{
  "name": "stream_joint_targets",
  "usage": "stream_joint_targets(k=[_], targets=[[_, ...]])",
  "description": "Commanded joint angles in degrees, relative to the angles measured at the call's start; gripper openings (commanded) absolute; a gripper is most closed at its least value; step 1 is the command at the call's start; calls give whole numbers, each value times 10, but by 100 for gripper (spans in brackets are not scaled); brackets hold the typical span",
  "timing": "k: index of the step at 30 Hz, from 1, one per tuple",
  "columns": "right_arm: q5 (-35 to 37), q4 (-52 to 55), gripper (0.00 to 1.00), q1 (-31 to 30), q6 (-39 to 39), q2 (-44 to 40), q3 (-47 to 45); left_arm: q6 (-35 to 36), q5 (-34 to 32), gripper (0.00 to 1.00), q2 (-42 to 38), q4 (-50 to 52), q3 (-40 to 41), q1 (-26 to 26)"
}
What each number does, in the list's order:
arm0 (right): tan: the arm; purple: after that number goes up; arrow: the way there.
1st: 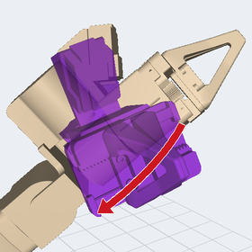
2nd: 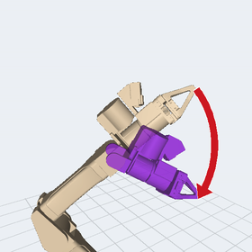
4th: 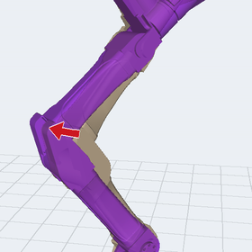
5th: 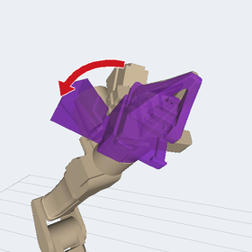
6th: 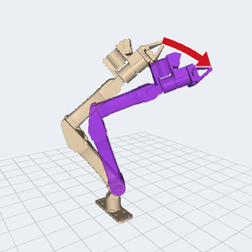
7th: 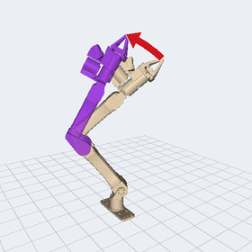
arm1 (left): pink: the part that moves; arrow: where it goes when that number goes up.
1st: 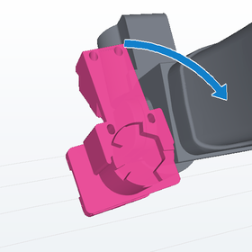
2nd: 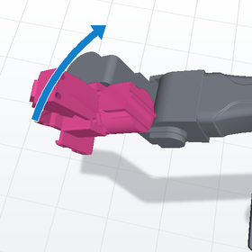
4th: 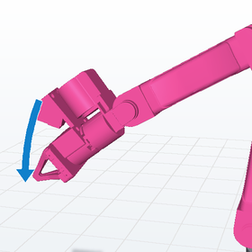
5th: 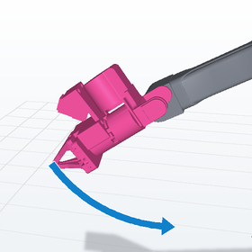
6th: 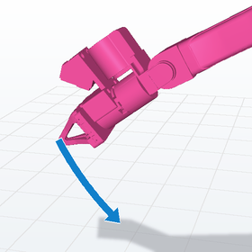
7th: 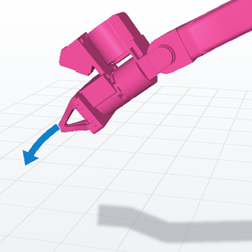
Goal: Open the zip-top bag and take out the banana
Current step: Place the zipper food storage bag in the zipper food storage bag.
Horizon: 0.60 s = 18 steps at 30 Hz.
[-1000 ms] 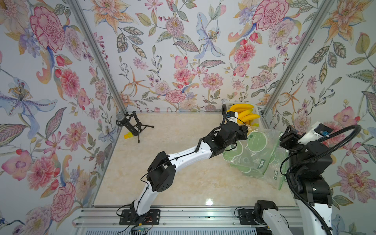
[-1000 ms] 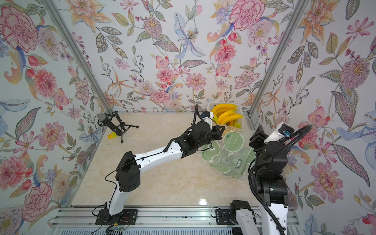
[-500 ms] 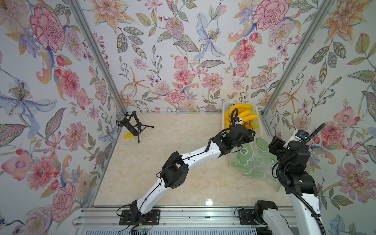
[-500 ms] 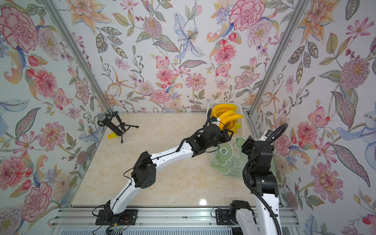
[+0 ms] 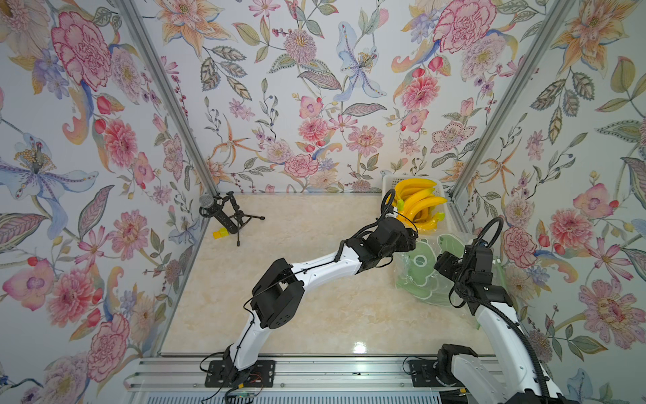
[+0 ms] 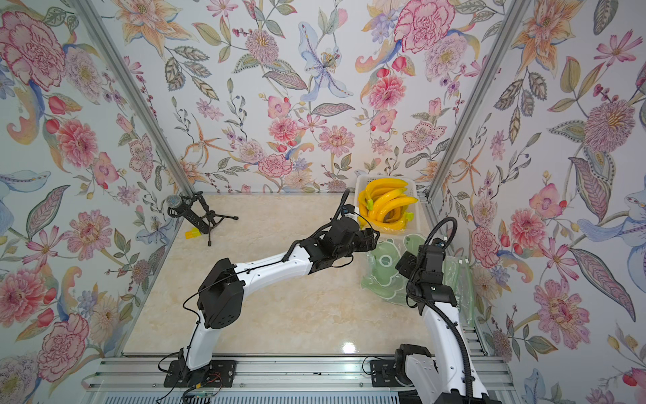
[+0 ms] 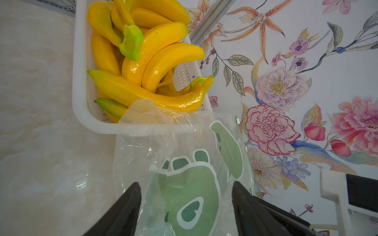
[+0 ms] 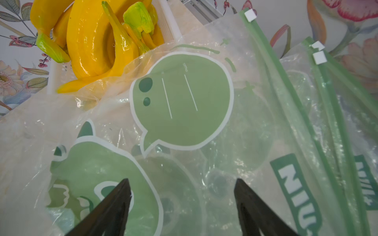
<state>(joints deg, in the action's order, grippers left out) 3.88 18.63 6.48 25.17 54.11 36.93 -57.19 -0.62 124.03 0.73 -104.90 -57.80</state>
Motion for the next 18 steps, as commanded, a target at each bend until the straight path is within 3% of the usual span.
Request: stream_joint_targets(k=[1,4,12,18], targets=[[-56,-66,82,22,12,40,-15,24,40,72,61,33,-42,-1],[-84,-95,83,54,23,84,-31,26,59,71,103,58,-89,-10],[-89,-114,84,143,49,133,-66,22,121,56,189,103,-191,-40],[-90,-134,85,183,68,160,-81,1,140,54,210,110,-188,-52]])
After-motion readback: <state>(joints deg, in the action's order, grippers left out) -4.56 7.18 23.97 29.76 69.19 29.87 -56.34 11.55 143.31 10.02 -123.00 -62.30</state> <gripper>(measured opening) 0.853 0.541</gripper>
